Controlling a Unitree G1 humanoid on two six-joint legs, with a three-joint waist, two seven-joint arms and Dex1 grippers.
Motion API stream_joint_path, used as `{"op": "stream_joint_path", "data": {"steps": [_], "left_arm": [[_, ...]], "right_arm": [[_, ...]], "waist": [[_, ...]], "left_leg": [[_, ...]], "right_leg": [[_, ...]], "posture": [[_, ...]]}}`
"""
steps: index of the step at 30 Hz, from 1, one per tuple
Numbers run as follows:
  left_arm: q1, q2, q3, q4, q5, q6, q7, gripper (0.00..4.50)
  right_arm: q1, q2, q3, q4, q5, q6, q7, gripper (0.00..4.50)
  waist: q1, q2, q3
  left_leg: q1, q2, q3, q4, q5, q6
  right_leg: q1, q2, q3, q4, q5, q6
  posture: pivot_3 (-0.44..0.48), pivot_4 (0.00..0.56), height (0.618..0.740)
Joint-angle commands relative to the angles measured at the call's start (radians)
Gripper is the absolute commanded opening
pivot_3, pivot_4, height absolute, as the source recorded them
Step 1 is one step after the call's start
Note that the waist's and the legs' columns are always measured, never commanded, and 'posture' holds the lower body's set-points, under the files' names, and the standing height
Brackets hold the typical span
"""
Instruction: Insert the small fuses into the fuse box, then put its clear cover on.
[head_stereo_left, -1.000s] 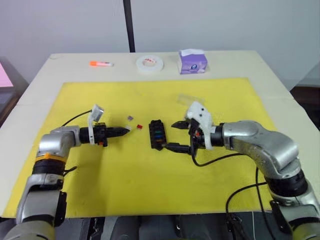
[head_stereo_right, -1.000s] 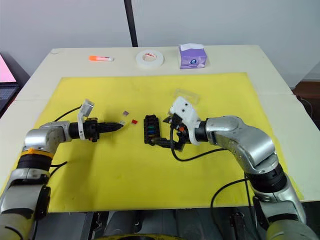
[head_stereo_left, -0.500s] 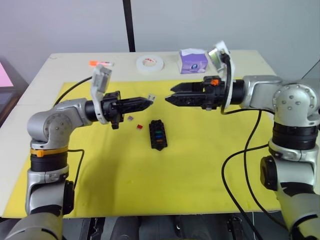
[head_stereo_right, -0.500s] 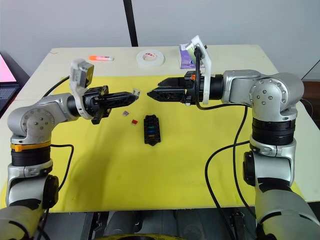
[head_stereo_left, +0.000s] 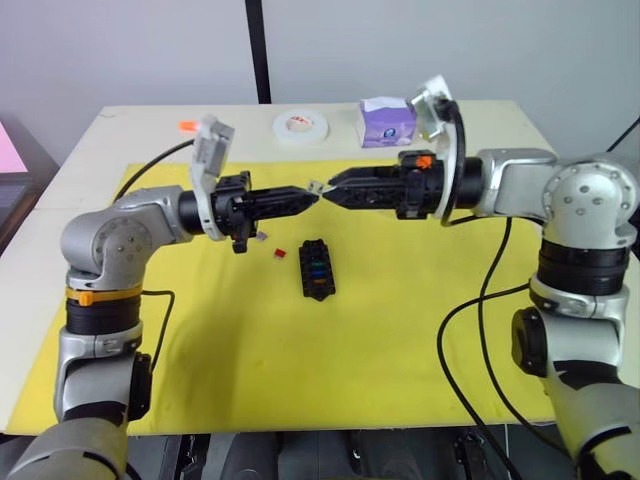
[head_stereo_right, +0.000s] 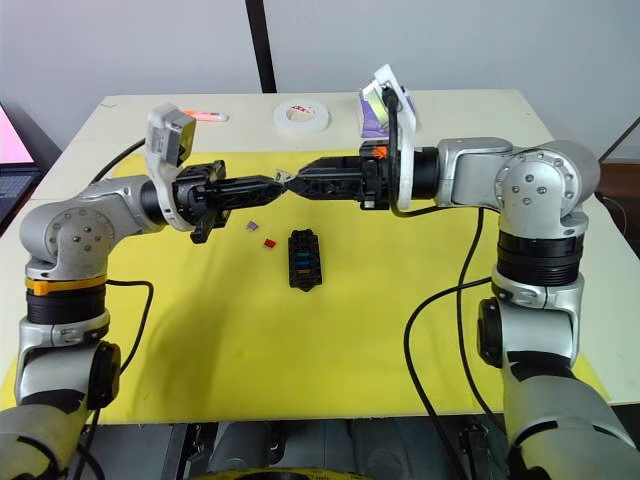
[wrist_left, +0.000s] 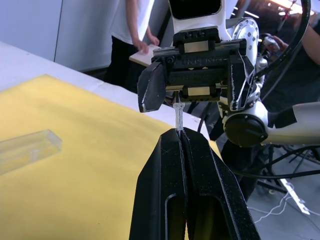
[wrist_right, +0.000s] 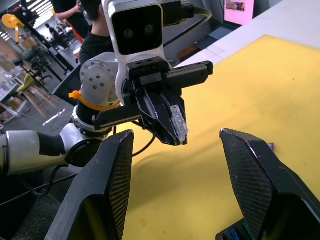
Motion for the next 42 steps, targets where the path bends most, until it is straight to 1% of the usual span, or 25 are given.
{"op": "stream_joint_path", "data": {"steps": [1,8,11,17,29,30,31,32,33,35,42], "left_arm": [[-0.022,0.008,-0.009,-0.011,-0.013,-0.027,-0.011,0.0],[-0.017,0.013,-0.021,-0.007,-0.015,-0.04,-0.01,0.0],[-0.017,0.012,-0.023,-0.004,-0.014,-0.044,-0.008,0.0],[-0.019,0.013,-0.024,0.001,-0.014,-0.051,-0.004,0.0],[-0.015,0.017,-0.022,-0.003,-0.019,-0.051,0.0,0.0],[-0.013,0.019,-0.022,-0.005,-0.019,-0.05,-0.001,0.0],[-0.01,0.022,-0.022,-0.007,-0.021,-0.048,-0.003,0.0],[-0.008,0.024,-0.022,-0.008,-0.022,-0.047,-0.004,0.0],[-0.007,0.025,-0.022,-0.009,-0.022,-0.045,-0.004,0.0],[-0.011,0.024,-0.02,-0.006,-0.024,-0.047,-0.001,0.0],[-0.023,0.022,-0.019,-0.003,-0.026,-0.048,0.003,0.0]], "right_arm": [[-0.014,0.005,-0.032,-0.033,0.031,-0.009,-0.012,2.87],[-0.011,0.013,-0.036,-0.029,0.051,-0.009,-0.032,2.87],[-0.01,0.015,-0.031,-0.029,0.055,-0.013,-0.039,2.32],[-0.009,0.016,-0.021,-0.034,0.054,-0.016,-0.041,0.24],[-0.007,0.018,-0.025,-0.018,0.041,-0.044,-0.054,0.24],[-0.007,0.02,-0.031,-0.013,0.041,-0.048,-0.059,0.41],[-0.009,0.02,-0.038,-0.004,0.043,-0.047,-0.062,0.41],[-0.011,0.02,-0.043,0.004,0.046,-0.045,-0.065,0.8],[-0.011,0.018,-0.045,0.006,0.049,-0.043,-0.065,1.03],[-0.005,0.012,-0.037,0.001,0.049,-0.042,-0.058,1.65],[0.017,0.007,-0.004,-0.023,0.031,-0.056,-0.049,1.65]], "waist": [[0.0,0.0,0.0],[0.0,0.0,0.0],[0.0,0.0,0.0],[0.0,0.0,0.0],[0.0,0.0,0.0],[0.0,0.0,0.0],[0.0,0.0,0.0],[0.0,0.0,0.0],[0.0,0.0,0.0],[0.0,0.0,0.0],[-0.001,0.0,0.0]], "left_leg": [[0.0,0.0,0.0,0.0,0.0,0.0],[0.0,0.0,0.0,0.0,0.0,0.0],[0.0,0.0,0.0,0.0,0.0,0.0],[0.0,0.0,0.0,0.0,0.0,0.0],[-0.001,0.0,0.0,0.0,0.0,0.0],[-0.001,0.0,0.0,0.0,0.0,0.0],[-0.001,0.0,0.0,0.0,0.0,0.0],[-0.001,0.0,0.0,0.0,0.0,0.0],[-0.001,0.0,0.0,0.0,0.0,0.0],[-0.001,0.0,0.0,0.0,0.0,0.0],[-0.001,0.0,0.0,0.0,0.0,0.0]], "right_leg": [[0.0,0.0,0.0,0.0,0.0,0.0],[0.0,0.0,0.0,0.0,0.0,0.0],[0.0,0.0,0.0,0.0,0.0,0.0],[0.0,0.0,0.0,0.0,0.0,0.0],[0.0,0.0,0.0,0.0,0.0,0.0],[0.0,0.0,0.0,0.0,0.0,0.0],[0.0,0.0,0.0,0.0,0.0,0.0],[0.0,0.0,0.0,0.0,0.0,0.0],[0.0,0.0,0.0,0.0,0.0,0.0],[0.0,0.0,0.0,0.0,0.0,0.0],[-0.001,0.0,0.0,0.0,0.0,0.0]], "posture": [[0.0,0.15,0.74],[0.0,0.15,0.74],[0.0,0.15,0.74],[0.0,0.15,0.74],[0.0,0.15,0.74],[0.0,0.15,0.74],[0.0,0.15,0.74],[0.0,0.15,0.74],[0.0,0.15,0.74],[0.0,0.15,0.74],[0.0,0.15,0.74]]}}
